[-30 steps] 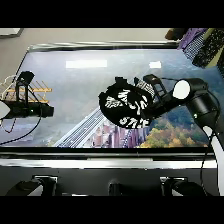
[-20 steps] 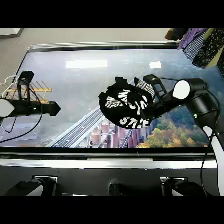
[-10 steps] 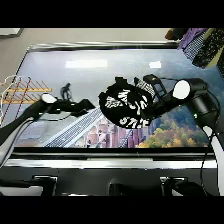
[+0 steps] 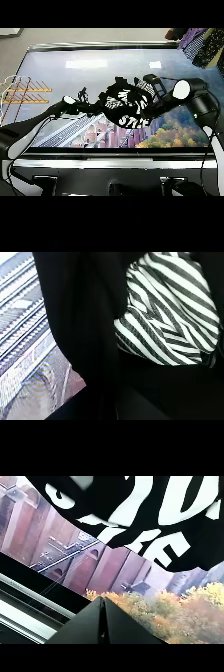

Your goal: Fold the clothes and pants, and hang the long-sleeved shirts on hangers.

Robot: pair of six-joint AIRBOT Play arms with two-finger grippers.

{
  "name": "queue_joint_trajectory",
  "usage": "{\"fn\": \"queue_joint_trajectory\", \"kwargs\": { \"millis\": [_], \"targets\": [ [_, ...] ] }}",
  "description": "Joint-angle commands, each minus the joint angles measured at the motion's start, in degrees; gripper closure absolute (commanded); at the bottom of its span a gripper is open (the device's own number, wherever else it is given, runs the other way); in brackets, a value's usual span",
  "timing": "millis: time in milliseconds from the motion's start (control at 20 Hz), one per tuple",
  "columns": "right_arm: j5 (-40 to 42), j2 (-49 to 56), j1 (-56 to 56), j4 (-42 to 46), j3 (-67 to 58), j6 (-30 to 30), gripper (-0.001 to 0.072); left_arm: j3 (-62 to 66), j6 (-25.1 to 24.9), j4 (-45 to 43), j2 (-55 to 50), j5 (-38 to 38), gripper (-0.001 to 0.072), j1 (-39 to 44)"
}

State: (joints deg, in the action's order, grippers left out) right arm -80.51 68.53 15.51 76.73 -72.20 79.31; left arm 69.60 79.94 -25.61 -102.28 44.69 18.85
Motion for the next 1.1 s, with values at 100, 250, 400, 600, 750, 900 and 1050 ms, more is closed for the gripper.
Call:
{"fn": "queue_joint_trajectory", "kwargs": {
  "millis": [100,250,400,600,750,900,1050],
  "targets": [
    [-3.5,0.0,0.0,-0.4,0.0,3.9,0.0677,-0.1,9.9,-12.1,4.2,10.9,0.0673,-4.9],
    [-6.1,0.0,0.0,-1.6,0.0,8.1,0.0656,-6.1,20.0,-32.7,15.0,16.3,0.0673,-9.9],
    [-4.0,0.0,0.0,-1.6,0.0,10.1,0.0077,-14.7,23.6,-45.0,27.4,21.9,0.0672,-17.1],
    [14.8,2.1,0.0,-0.7,0.6,16.4,0.0060,-17.1,22.5,-47.1,34.3,24.7,0.0672,-23.5],
    [22.2,11.7,0.0,-11.4,1.0,15.3,0.0035,-17.1,22.5,-47.0,33.6,24.6,0.0671,-23.8],
    [25.0,23.7,0.0,-34.3,1.0,3.4,0.0032,-17.1,22.5,-47.0,33.4,24.1,0.0671,-23.8],
    [26.8,31.3,0.1,-44.4,1.0,-0.3,0.0052,-17.1,22.5,-47.0,33.4,24.1,0.0671,-23.8]
  ]
}}
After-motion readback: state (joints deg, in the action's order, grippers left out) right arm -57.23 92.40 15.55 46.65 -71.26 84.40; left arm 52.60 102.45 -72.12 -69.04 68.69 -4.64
